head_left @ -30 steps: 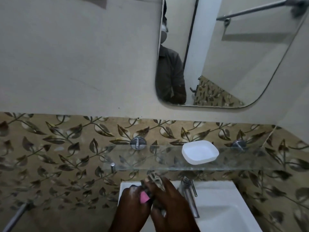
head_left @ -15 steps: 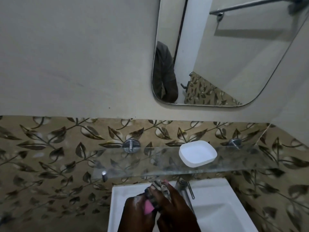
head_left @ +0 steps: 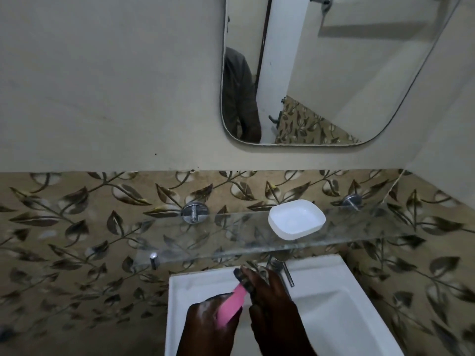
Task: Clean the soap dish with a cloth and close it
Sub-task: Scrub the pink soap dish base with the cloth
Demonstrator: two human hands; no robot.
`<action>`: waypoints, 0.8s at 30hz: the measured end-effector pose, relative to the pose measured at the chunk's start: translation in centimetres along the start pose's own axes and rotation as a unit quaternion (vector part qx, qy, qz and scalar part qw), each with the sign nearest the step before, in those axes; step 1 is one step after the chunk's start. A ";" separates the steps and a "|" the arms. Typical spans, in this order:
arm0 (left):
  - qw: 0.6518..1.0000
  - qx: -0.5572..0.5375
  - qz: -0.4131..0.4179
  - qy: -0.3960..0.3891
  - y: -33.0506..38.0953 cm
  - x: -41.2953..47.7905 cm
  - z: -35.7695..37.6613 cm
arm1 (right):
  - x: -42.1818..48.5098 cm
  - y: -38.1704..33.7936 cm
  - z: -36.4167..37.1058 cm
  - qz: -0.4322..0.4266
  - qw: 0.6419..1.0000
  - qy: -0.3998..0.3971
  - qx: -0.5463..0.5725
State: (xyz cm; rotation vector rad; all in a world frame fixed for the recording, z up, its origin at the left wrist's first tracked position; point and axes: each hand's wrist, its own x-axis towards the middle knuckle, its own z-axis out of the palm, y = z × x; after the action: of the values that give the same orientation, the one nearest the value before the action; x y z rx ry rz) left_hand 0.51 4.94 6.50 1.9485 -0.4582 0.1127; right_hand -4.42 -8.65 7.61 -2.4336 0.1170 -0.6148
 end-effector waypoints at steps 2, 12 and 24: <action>0.999 -0.012 -0.007 -0.036 0.7 -0.2 -0.4 | -0.1 0.3 1.4 0.051 0.999 -0.014 0.005; 0.999 -0.010 -0.030 -0.009 2.5 -1.2 -0.6 | -0.8 -1.0 -1.7 -0.002 0.999 -0.050 0.004; 0.999 -0.040 -0.030 -0.013 2.3 -1.7 -0.6 | -0.7 -0.7 -1.9 -0.017 0.997 -0.075 0.009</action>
State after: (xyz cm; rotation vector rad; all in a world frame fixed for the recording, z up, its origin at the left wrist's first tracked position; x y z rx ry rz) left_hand -1.80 5.12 8.23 1.8843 -0.4151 0.0297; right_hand -5.92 -8.97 9.08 -2.4592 0.0090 -0.4439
